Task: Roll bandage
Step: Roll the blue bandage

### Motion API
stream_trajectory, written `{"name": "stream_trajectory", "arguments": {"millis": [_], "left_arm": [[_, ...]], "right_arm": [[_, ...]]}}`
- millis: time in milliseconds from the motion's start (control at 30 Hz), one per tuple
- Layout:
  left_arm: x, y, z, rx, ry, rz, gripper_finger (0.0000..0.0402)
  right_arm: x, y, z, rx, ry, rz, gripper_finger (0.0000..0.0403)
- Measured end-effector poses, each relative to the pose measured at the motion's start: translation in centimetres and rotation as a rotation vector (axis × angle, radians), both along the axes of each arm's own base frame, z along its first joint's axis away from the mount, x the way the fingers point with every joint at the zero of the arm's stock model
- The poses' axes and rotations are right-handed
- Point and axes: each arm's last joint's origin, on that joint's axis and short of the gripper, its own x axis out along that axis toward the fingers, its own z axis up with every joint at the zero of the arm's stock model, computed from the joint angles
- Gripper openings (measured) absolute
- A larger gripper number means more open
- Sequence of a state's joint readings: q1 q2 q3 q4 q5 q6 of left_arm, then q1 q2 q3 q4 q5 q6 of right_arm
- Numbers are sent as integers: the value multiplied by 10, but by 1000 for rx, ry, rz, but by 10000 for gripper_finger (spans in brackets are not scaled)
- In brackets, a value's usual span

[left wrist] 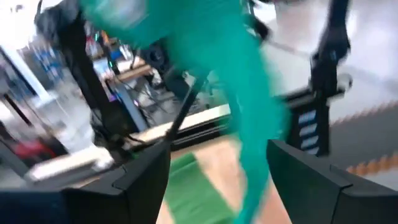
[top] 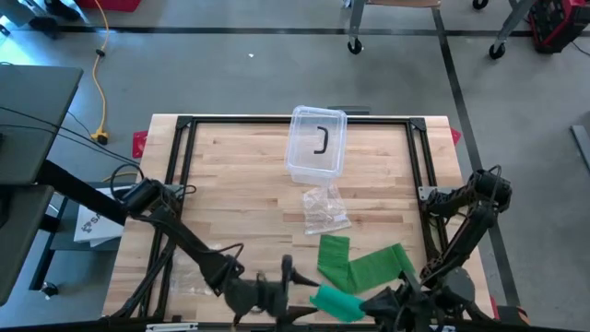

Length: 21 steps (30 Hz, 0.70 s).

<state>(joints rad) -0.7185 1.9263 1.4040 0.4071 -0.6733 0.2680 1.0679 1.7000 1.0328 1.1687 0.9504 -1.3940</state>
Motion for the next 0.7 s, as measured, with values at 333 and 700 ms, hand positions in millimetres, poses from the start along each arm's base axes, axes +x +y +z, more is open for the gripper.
{"name": "stream_trajectory", "arguments": {"millis": [333, 700], "left_arm": [[-8, -6, 0, 159, -9, 83, 277], [-44, -27, 2, 582, 60, 454, 280]], "right_arm": [[10, -5, -2, 190, 26, 24, 0], [17, -10, -3, 790, 43, 169, 0]]}}
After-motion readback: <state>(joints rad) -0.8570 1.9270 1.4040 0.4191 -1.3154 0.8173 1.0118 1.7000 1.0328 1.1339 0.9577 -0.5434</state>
